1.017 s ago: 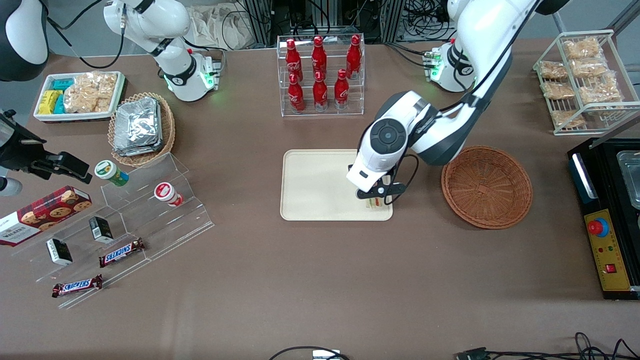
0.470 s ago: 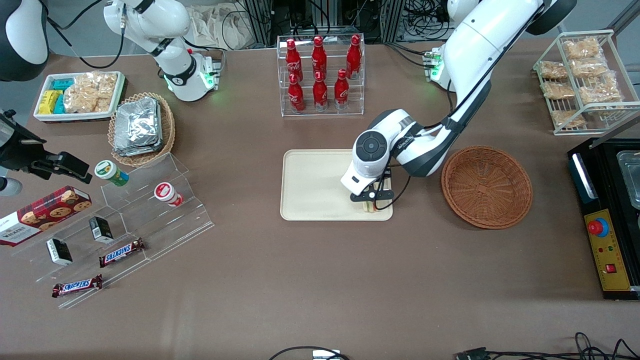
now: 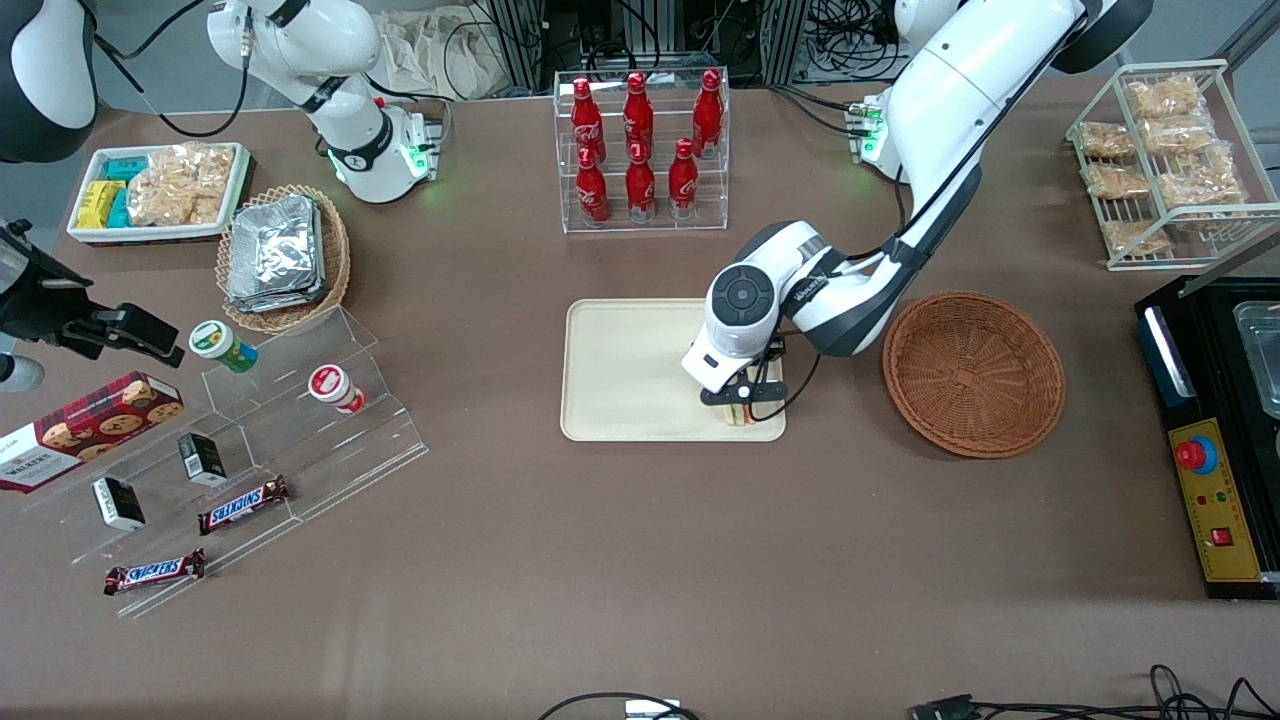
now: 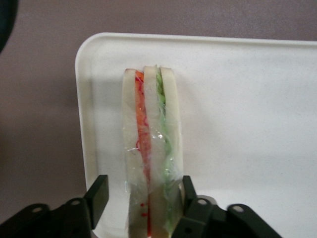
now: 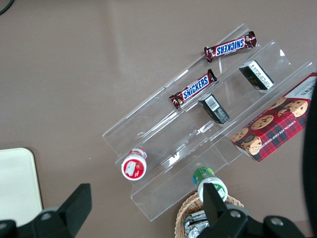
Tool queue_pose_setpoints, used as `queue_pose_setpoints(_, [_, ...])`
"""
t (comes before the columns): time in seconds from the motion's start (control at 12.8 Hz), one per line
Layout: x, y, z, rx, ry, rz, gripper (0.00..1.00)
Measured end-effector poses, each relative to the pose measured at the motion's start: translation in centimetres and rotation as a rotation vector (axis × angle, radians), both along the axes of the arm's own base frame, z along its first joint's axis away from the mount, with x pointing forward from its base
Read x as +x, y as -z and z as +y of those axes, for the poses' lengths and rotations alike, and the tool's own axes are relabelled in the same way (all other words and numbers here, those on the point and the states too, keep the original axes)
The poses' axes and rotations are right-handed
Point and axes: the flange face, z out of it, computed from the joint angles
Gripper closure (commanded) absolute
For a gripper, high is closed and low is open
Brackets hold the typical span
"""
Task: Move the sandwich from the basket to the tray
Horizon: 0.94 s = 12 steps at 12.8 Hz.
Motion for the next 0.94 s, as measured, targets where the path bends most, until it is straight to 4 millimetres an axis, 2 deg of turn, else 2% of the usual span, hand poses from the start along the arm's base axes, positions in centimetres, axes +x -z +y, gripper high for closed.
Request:
queue_pose_setpoints(0.16, [0.7,-2.3,0.3,0.029,-0.007,-0.007,0.0])
queue_pose_setpoints(0.23, [1.1,-4.4,0.5,0.045,-0.016,-0.016,0.0])
queue_pose_setpoints(0.39, [1.7,-10.3,0.8,0.048,-0.054,-0.035,0.0])
queue_pose_setpoints(0.55, [2.6,-16.9,2.1,0.04,-0.11,-0.056,0.0])
queue_pose_setpoints(0.7, [4.5,-23.7,5.8,0.037,-0.168,-0.042,0.0])
queue_pose_setpoints(0.78, [5.7,-26.8,8.7,0.033,-0.167,-0.037,0.0])
queue_pose_setpoints(0.94, [8.4,-31.7,16.4,0.008,-0.147,-0.055,0.0])
